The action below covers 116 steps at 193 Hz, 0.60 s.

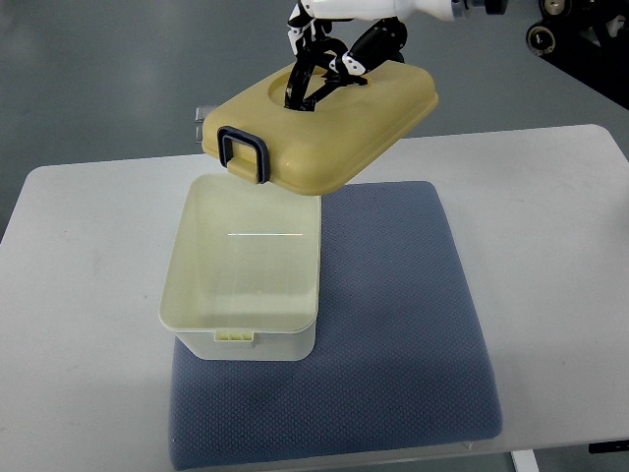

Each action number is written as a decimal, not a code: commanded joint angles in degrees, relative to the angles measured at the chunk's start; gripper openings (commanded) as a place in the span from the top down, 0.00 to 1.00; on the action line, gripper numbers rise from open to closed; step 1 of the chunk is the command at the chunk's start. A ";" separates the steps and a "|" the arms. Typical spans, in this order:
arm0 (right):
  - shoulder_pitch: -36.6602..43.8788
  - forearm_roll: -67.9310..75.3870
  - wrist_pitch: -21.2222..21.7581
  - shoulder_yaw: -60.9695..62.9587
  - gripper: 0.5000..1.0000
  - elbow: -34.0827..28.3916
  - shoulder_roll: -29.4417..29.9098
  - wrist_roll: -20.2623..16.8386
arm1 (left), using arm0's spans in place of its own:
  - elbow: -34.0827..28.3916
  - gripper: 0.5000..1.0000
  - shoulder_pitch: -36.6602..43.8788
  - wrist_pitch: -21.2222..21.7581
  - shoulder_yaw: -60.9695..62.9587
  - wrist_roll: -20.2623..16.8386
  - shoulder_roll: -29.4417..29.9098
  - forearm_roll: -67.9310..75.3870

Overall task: Open white storage box with right hand
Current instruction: 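Lift the yellow lid off the white box with the right hand, then lower the held lid onto the grey mat beside the box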

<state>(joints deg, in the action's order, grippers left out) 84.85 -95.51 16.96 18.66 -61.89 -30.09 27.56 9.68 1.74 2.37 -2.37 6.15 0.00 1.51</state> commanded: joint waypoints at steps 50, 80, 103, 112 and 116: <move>-2.32 0.24 0.09 -0.21 1.00 0.19 -10.60 1.70 | -0.02 0.00 0.02 0.00 0.00 0.00 0.00 -0.01; -5.39 0.15 -0.35 -1.09 1.00 0.45 -13.67 2.06 | -0.02 0.00 0.02 0.00 0.00 0.00 0.00 -0.01; -8.91 0.15 -0.88 -1.09 1.00 0.89 -14.03 2.06 | 0.07 0.00 0.02 0.00 0.00 0.00 0.00 -0.01; -10.05 0.15 -1.67 -1.09 1.00 1.24 -14.03 2.06 | 0.07 0.00 0.02 0.00 0.00 0.00 0.00 -0.01; -10.75 0.15 -2.19 -1.17 1.00 1.42 -13.85 2.06 | -0.01 0.00 0.02 0.00 0.00 0.00 0.00 0.08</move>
<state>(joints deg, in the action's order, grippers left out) 76.95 -95.33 16.19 17.60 -61.15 -44.00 29.61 9.70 1.75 2.37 -2.37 6.15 0.00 1.51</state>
